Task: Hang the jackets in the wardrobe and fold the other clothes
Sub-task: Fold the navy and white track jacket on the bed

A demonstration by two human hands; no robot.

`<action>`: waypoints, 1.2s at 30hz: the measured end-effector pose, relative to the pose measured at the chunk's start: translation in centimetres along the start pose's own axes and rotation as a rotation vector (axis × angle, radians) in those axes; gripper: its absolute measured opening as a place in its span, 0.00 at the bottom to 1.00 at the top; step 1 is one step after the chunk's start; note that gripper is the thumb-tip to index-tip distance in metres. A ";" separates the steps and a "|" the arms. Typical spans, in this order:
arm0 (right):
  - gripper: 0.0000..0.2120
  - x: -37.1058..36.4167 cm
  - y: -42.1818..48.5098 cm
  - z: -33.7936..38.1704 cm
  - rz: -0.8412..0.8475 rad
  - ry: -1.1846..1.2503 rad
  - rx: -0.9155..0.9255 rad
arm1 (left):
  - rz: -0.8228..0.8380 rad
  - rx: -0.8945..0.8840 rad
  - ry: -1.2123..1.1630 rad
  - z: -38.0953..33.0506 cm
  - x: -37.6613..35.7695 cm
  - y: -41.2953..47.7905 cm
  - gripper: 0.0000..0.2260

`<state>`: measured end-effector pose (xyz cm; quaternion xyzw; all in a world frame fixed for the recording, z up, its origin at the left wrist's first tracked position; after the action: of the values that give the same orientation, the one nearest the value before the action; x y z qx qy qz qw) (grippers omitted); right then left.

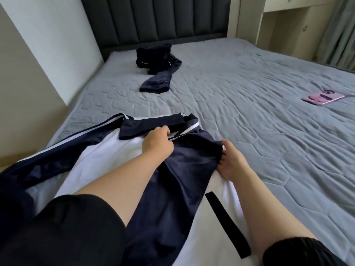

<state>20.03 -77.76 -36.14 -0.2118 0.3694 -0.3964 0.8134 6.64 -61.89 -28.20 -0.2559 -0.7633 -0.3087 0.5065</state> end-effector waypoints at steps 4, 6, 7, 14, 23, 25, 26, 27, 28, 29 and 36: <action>0.07 0.5 0.4 0.5 -0.090 0.030 0.020 | -0.080 -0.277 0.147 -4.9 0.2 1.8 0.15; 0.09 1.1 0.7 0.5 -0.144 0.040 0.031 | -0.080 -0.346 0.237 -6.6 -0.3 2.5 0.14; 0.09 1.3 0.9 0.5 -0.154 0.034 0.033 | -0.077 -0.381 0.305 -7.2 -0.6 2.9 0.14; 0.11 1.8 2.4 0.2 -0.251 -0.016 0.027 | -0.016 -0.617 0.665 -10.1 -1.9 5.2 0.11; 0.11 1.9 3.0 0.9 -0.101 0.347 -0.116 | -0.002 0.348 -0.510 -2.6 -1.9 8.2 0.15; 0.10 2.1 3.2 0.9 -0.131 0.396 -0.094 | 0.043 0.507 -0.744 -1.1 -2.2 8.1 0.18; 0.09 2.2 3.4 0.9 -0.156 0.377 -0.080 | 0.064 0.529 -0.642 -0.6 -2.0 7.8 0.18; 0.06 2.2 3.5 0.9 -0.185 0.337 -0.059 | 0.037 0.505 -0.489 -0.2 -2.0 7.8 0.16; 0.05 2.2 3.4 1.0 -0.221 0.303 -0.029 | 0.012 0.435 -0.313 -0.3 -1.7 8.1 0.14; 0.08 2.3 3.3 1.1 -0.259 0.275 -0.004 | -0.046 0.340 -0.218 -0.8 -1.3 8.3 0.13; 0.10 2.0 3.3 1.1 -0.280 0.199 0.091 | -0.131 -0.669 0.491 -7.8 -3.0 7.8 0.21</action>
<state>23.32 -77.39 -38.42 -0.1837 0.3965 -0.5410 0.7186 17.98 -62.58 -27.00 -0.2759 -0.4923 -0.6231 0.5416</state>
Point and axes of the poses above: each hand's wrist, its own y-axis towards the middle knuckle, its own x-axis out of the back of the hand, z = x × y, the point moved 6 cm from there along y, towards the middle knuckle, and after that the axes turned 11 degrees about -x, right-handed, at the moved point
